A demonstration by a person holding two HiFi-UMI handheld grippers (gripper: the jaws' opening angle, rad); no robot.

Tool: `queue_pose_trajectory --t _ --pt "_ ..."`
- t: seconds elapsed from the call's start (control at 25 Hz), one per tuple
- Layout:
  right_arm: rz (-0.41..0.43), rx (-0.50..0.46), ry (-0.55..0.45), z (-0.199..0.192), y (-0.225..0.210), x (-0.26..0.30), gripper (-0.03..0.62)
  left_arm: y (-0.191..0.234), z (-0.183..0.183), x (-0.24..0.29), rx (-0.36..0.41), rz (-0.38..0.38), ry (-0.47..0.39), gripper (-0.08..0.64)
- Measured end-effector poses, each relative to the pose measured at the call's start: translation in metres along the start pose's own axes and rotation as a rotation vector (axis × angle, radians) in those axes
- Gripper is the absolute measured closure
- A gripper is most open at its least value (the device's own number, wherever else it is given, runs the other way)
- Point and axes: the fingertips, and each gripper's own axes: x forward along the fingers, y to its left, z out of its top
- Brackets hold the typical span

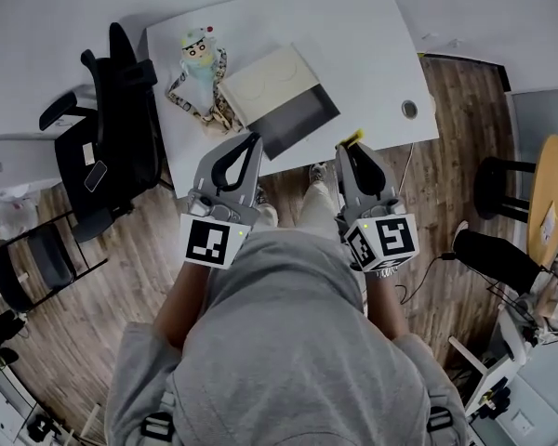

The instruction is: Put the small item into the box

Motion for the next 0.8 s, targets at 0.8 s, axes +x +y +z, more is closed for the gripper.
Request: queue_pose_trajectory --t 0.8 --pt "0.304 -0.165 0.141 0.007 -0.013 0.068 0.528 0.027 0.006 0.016 -0.033 0.305 -0.031 0.557"
